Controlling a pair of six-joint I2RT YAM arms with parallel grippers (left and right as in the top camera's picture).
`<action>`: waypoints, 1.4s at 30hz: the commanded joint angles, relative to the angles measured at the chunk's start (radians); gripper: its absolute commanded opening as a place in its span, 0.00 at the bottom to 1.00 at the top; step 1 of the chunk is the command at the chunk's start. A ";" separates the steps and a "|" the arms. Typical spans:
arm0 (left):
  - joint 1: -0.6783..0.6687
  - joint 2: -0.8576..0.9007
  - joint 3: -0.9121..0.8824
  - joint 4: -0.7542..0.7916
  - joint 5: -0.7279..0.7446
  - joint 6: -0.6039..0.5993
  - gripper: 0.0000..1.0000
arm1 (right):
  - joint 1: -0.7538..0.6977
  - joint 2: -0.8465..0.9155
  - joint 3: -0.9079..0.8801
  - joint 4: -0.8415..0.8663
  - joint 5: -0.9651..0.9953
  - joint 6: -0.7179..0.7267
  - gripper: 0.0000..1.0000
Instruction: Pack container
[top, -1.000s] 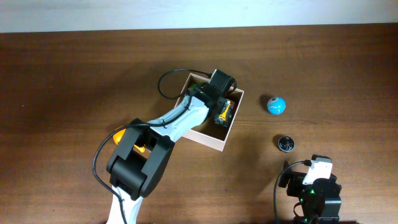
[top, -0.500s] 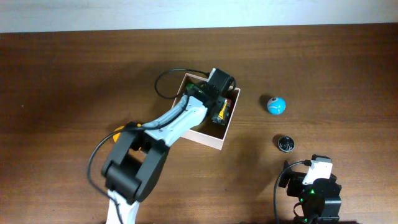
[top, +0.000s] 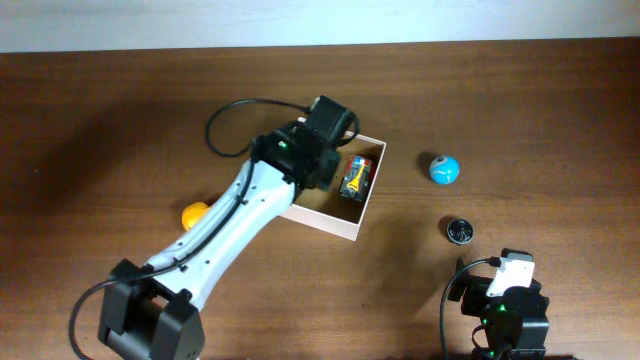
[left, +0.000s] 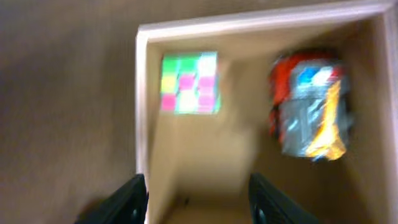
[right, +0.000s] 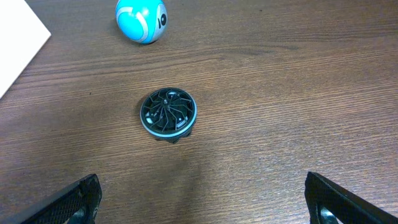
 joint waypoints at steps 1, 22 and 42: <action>0.070 0.006 -0.008 -0.060 0.032 -0.035 0.54 | -0.006 -0.010 -0.009 0.000 -0.002 0.004 0.99; 0.198 0.163 -0.008 -0.083 0.290 0.024 0.39 | -0.006 -0.010 -0.009 0.000 -0.002 0.004 0.99; 0.197 0.172 -0.008 -0.122 0.421 -0.622 0.14 | -0.006 -0.010 -0.009 0.000 -0.002 0.004 0.99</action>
